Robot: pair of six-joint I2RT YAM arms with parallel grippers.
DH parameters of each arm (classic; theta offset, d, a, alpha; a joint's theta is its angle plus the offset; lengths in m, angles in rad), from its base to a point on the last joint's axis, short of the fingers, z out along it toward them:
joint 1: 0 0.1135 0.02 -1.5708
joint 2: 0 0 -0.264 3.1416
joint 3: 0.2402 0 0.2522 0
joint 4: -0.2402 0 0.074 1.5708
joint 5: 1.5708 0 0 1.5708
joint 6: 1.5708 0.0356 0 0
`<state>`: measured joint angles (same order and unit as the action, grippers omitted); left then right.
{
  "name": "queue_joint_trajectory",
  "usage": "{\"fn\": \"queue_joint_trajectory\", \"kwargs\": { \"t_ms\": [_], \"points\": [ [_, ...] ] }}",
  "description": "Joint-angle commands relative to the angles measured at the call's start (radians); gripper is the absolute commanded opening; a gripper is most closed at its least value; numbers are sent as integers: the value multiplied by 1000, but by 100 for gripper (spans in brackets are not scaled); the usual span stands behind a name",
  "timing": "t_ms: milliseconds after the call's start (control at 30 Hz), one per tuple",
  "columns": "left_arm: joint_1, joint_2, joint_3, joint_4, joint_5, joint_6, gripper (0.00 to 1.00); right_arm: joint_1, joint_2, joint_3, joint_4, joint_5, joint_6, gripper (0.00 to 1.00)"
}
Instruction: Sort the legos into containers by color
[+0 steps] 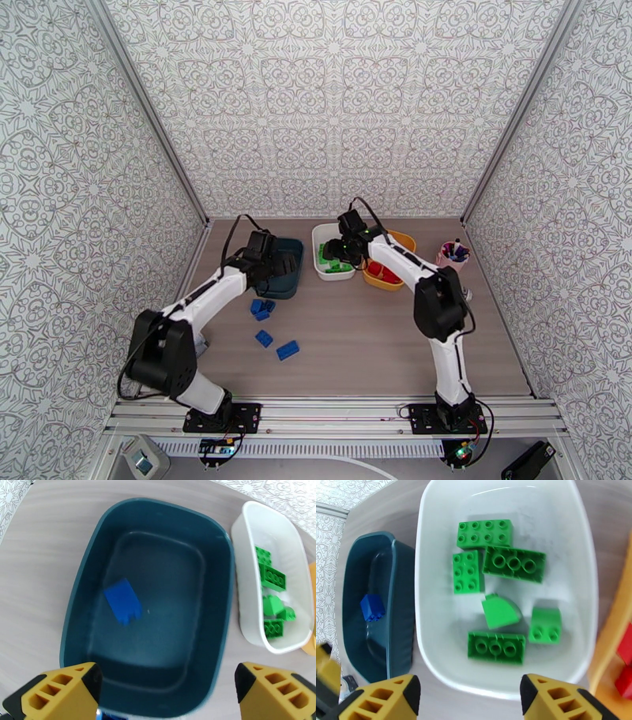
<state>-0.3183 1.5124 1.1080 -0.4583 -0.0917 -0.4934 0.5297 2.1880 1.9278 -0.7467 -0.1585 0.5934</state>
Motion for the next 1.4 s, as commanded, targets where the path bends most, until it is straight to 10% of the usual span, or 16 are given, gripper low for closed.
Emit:
{"fn": "queue_joint_trajectory", "kwargs": {
  "t_ms": [0, 733, 1367],
  "points": [
    [-18, -101, -84, -54, 31, -74, 97, 17, 57, 75, -81, -29, -18, 71],
    [-210, -279, -366, -263, 66, -321, 99, 75, -173, -350, 35, -29, 31, 71],
    [-257, -117, -458, -49, 184, -440, 99, 73, -471, -417, -138, 225, -35, 86]
  ]
}}
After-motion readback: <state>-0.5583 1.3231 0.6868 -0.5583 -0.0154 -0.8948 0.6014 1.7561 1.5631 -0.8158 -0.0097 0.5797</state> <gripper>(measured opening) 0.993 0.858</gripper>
